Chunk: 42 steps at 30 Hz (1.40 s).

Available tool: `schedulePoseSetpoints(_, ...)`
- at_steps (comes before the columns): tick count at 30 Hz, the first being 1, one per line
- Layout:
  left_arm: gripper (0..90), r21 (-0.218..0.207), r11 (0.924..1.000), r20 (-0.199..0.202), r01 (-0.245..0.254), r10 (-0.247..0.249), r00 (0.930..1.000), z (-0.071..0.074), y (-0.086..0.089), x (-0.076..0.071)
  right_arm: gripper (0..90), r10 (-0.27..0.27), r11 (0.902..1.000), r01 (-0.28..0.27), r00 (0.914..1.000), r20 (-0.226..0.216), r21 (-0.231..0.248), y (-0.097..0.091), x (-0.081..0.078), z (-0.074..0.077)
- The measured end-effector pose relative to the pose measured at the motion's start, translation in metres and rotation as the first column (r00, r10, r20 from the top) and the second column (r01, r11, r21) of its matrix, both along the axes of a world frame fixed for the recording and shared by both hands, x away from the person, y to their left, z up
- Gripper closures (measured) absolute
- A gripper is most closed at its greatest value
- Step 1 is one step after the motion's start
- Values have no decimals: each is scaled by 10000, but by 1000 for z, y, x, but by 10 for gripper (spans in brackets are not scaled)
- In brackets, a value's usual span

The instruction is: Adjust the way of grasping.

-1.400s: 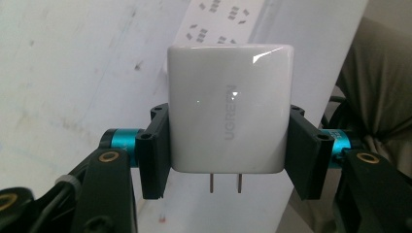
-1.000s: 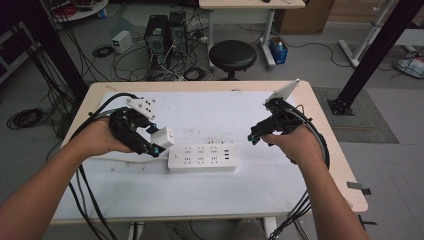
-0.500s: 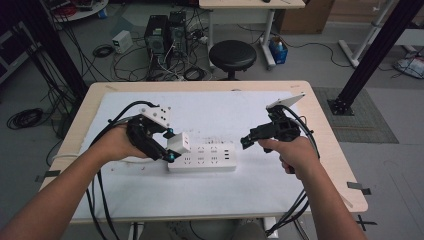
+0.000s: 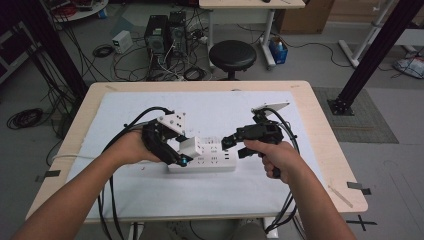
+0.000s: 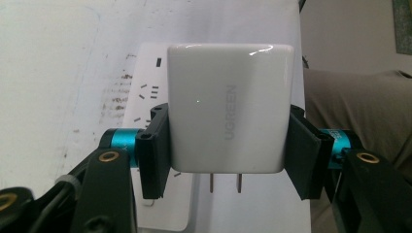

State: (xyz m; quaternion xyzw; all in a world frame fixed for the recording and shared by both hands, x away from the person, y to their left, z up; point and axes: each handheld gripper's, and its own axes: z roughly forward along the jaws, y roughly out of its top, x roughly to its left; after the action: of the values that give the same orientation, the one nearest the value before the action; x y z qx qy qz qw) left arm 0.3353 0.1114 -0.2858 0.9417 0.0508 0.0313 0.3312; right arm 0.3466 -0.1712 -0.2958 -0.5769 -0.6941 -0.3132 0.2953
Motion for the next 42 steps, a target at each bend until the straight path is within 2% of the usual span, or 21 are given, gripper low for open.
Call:
schedulePoseSetpoints(5,425,49,10000,75,43,-44,10000,0,-10,-1,157,7,9982,6,9998,-220,603,12,1,-4)
schedulePoseSetpoints(9,426,155,9999,169,23,-25,9999,-1,-17,-1,158,163,9967,-136,9993,-338,799,23,1,-9)
schedulePoseSetpoints(16,425,378,9993,413,-62,46,9991,-4,-27,-3,189,128,9940,-76,9988,-471,1089,35,3,-15)
schedulePoseSetpoints(17,425,434,9990,437,-65,46,9990,-4,-28,-3,200,142,9933,-84,9987,-498,1152,36,3,-16)
schedulePoseSetpoints(18,425,490,9988,460,-21,-2,9989,-4,-30,-3,272,180,9929,-121,9986,-492,1187,37,4,-17)
schedulePoseSetpoints(19,425,545,9985,485,14,-40,9988,-4,-31,-4,301,139,9922,-79,9988,-473,1246,38,4,-18)
schedulePoseSetpoints(26,425,543,9985,722,56,-95,9973,-4,-35,-5,392,48,9879,34,9986,-526,1550,38,7,-21)
schedulePoseSetpoints(31,425,470,9989,864,54,-94,9962,-4,-37,-5,420,115,9853,2,9976,-676,1706,40,7,-23)
schedulePoseSetpoints(38,425,569,9983,967,120,-174,9952,-5,-40,-7,516,119,9840,-4,9979,-634,1781,41,7,-24)
schedulePoseSetpoints(42,425,592,9981,966,167,-224,9951,-5,-40,-7,584,22,9869,68,9985,-552,1614,41,7,-24)
